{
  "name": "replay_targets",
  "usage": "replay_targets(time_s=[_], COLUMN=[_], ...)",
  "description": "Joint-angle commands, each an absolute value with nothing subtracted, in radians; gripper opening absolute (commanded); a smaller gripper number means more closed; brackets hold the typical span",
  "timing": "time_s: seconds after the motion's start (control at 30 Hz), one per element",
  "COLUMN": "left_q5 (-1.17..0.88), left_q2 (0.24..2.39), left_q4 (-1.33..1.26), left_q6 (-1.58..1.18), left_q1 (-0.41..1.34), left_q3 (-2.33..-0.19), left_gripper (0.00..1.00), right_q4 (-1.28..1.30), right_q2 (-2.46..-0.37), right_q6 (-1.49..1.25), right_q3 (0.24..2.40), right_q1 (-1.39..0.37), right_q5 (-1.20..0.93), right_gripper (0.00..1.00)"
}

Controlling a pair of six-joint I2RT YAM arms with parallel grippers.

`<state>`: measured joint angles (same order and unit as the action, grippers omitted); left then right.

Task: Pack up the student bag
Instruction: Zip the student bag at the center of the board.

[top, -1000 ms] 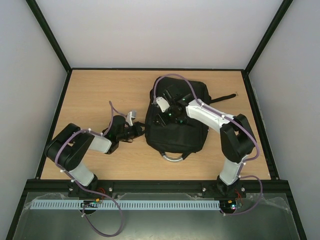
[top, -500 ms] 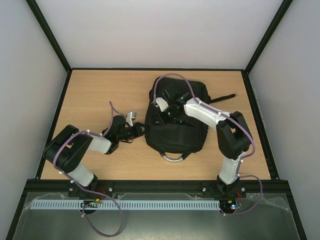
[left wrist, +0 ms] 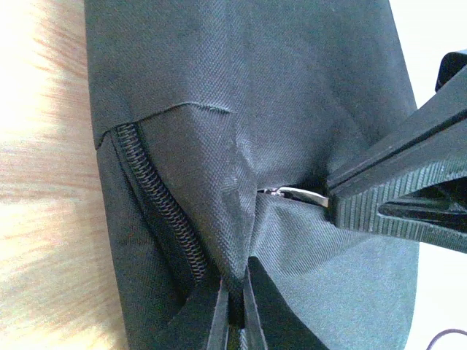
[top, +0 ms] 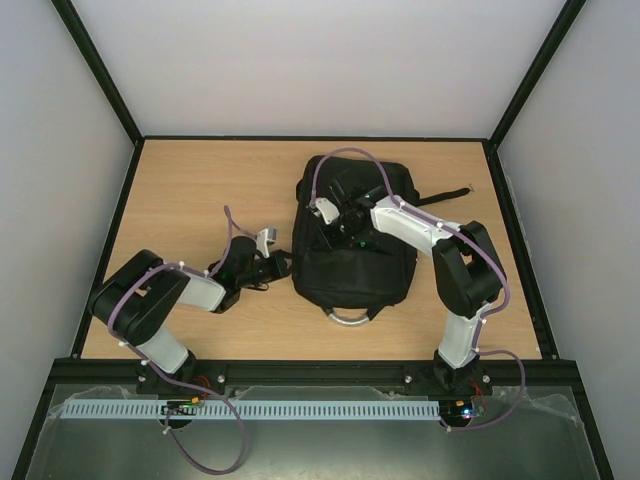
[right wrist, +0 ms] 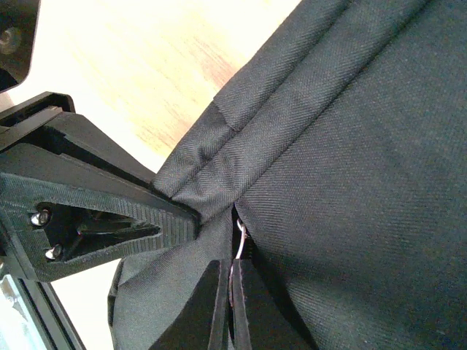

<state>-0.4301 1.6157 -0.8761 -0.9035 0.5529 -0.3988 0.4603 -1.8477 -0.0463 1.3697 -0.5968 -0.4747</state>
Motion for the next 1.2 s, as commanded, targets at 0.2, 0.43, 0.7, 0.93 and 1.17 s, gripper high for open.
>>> replay_targets(time_s=[0.2,0.43,0.7,0.93,1.17], left_q5=[-0.380,-0.319,-0.288,-0.369,-0.293], left_q2=[1.612,1.580,1.580,1.585,1.525], left_q4=[-0.938,-0.885,-0.882,-0.922,-0.811], left_q6=[-0.908,-0.889,-0.899,-0.868,-0.840], left_q1=[0.637,0.637,0.628,0.625,0.608], left_q3=[-0.331,-0.308,-0.287,-0.307,-0.326], left_gripper=[0.02,0.02,0.02,0.04,0.02], right_q4=[0.478,0.547,0.616,0.605,0.655], right_q2=[-1.768,-1.667,-1.603,-1.547,-1.493], right_q6=[-0.017,0.008,0.034,0.041,0.071], right_q3=[1.294,1.235,1.180,1.102,1.088], right_q1=[-0.587,-0.503,-0.403,-0.380,-0.344], right_q5=[-0.462,-0.445,-0.456,-0.465,-0.417], right_gripper=[0.01,0.01,0.01,0.01,0.01])
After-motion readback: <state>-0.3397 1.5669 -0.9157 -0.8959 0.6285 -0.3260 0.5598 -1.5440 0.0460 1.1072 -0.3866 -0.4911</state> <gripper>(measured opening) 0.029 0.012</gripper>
